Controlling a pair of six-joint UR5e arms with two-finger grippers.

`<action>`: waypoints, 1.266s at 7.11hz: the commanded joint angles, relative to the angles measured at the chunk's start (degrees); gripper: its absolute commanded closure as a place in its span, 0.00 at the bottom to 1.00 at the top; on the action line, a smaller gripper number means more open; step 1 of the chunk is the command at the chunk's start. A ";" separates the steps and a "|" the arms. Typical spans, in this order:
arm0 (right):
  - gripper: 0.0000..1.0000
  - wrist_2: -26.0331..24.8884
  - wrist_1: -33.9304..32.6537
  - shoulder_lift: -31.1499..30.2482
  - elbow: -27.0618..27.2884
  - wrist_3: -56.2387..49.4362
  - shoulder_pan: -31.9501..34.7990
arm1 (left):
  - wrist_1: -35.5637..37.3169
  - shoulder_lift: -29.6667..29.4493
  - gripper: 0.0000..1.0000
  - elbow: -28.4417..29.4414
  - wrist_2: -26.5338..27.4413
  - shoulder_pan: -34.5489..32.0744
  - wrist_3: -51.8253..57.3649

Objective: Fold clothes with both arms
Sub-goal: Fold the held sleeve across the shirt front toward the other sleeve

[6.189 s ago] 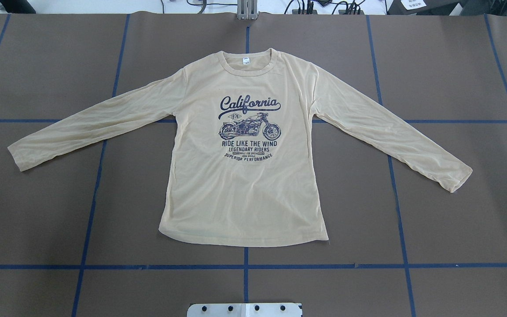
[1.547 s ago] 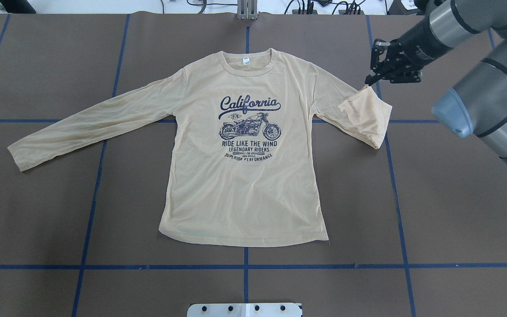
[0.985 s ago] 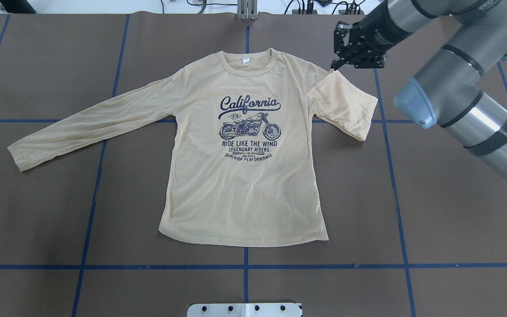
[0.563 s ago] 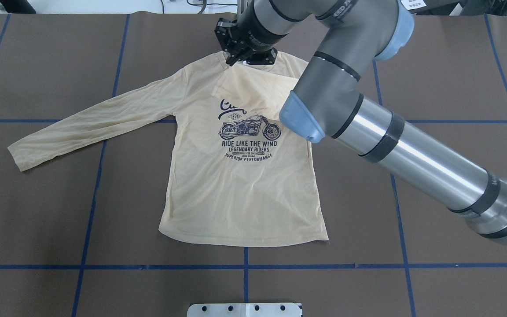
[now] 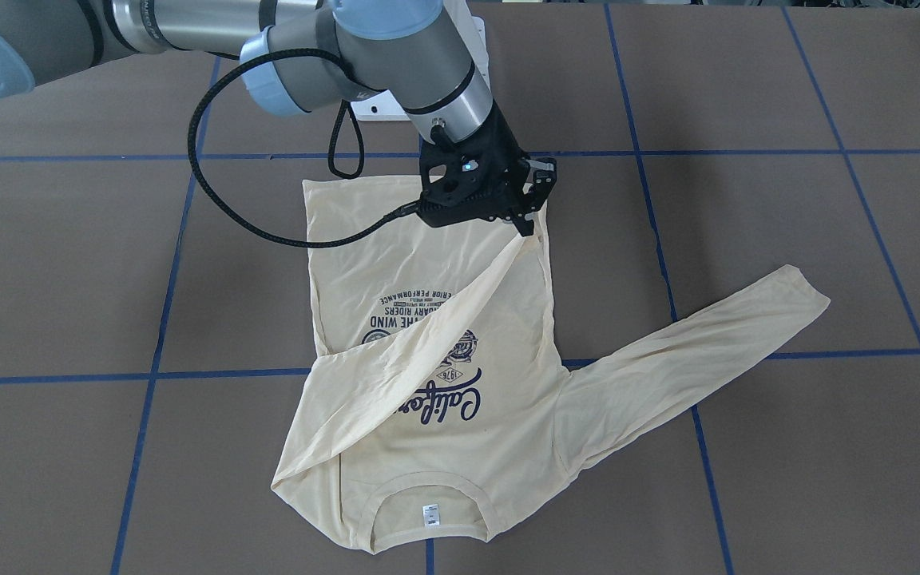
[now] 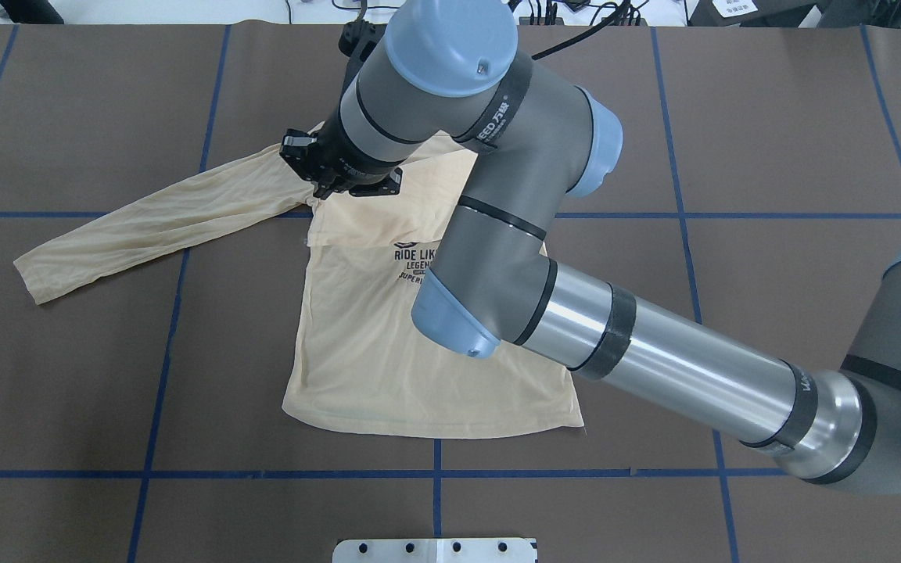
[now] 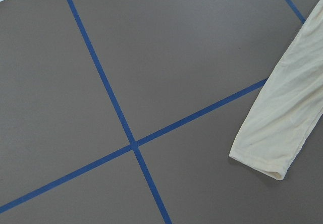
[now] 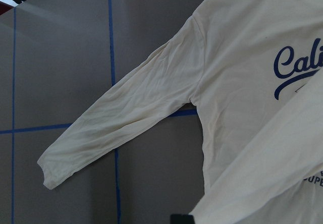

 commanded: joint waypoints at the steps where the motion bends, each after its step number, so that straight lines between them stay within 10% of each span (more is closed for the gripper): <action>1: 0.66 -1.99 0.02 -0.02 -0.34 -0.17 -2.86 | 0.00 0.00 0.00 0.16 -0.02 0.01 0.00; 2: 0.01 -6.09 0.02 0.15 -1.04 0.00 -5.14 | 0.00 0.00 0.00 0.16 -0.02 0.01 0.00; 6: 0.00 -9.56 0.02 -0.11 -0.27 0.88 -6.48 | 0.00 -2.62 0.00 0.95 -0.02 3.68 -6.18; 9: 0.00 -1.77 -0.51 -22.78 21.64 1.50 -0.71 | -23.54 -4.92 0.00 13.03 6.36 15.62 -29.20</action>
